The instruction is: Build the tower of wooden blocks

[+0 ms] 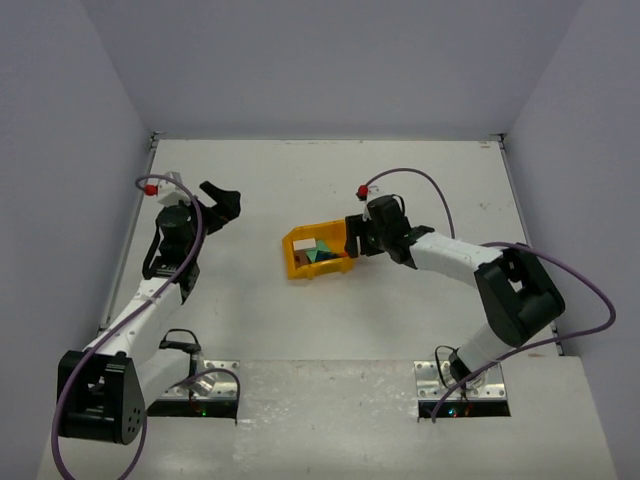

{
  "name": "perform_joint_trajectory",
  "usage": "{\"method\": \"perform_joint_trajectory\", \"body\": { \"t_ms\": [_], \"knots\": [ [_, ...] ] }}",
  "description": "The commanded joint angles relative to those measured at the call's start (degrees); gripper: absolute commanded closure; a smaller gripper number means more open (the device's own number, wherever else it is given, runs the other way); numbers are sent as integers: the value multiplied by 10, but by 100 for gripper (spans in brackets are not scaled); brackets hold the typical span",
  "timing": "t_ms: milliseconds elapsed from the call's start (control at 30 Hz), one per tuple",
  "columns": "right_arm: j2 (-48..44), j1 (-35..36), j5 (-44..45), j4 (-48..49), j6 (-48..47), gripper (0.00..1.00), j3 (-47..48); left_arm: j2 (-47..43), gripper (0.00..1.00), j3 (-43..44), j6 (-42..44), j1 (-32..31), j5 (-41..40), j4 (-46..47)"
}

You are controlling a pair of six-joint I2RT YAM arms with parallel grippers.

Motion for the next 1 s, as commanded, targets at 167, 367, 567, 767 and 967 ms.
{"method": "perform_joint_trajectory", "body": {
  "t_ms": [167,367,567,767,967],
  "knots": [
    [21,37,95,50,-26,76,33,4,0,12,5,-4,2,17],
    [1,37,164,-3,-66,100,58,-3,0,9,7,-4,-6,14],
    [-48,38,288,12,-177,100,49,-3,0,10,6,-4,-13,8],
    [-84,49,391,66,-344,100,36,-2,0,13,8,-4,-16,3],
    [-71,67,475,144,-467,100,15,1,0,17,9,-4,-24,-5]
  ]
}}
